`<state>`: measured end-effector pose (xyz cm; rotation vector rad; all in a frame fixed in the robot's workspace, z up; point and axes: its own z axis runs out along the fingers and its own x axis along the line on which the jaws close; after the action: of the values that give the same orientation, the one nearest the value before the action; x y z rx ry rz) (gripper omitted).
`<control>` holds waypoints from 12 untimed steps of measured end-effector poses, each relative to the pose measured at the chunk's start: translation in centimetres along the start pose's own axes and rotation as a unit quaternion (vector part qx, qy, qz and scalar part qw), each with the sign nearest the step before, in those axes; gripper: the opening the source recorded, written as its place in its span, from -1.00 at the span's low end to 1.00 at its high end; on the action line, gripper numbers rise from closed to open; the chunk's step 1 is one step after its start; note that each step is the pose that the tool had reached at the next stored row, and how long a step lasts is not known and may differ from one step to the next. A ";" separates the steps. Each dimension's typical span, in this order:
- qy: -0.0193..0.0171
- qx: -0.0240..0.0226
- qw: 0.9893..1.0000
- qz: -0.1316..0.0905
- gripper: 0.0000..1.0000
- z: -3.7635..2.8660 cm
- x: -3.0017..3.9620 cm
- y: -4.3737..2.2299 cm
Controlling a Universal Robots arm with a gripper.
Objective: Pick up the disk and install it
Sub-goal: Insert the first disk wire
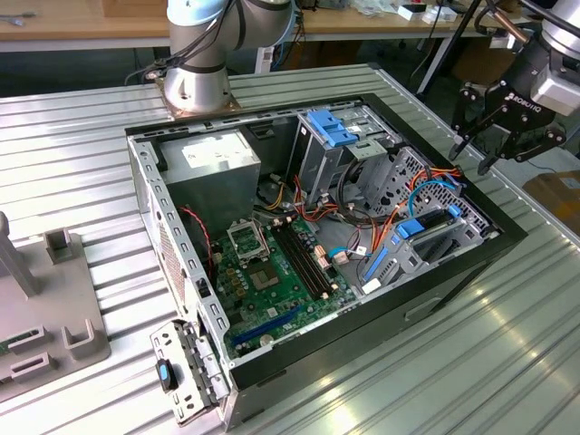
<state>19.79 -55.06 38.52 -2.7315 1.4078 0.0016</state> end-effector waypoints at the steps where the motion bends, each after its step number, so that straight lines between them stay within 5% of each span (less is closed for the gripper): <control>1: 0.000 0.000 1.000 0.000 0.00 0.01 0.00 0.00; 12: 0.000 0.000 1.000 -0.004 0.00 0.83 0.17 -0.15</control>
<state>20.04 -55.06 37.70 -2.7371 1.3969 0.0019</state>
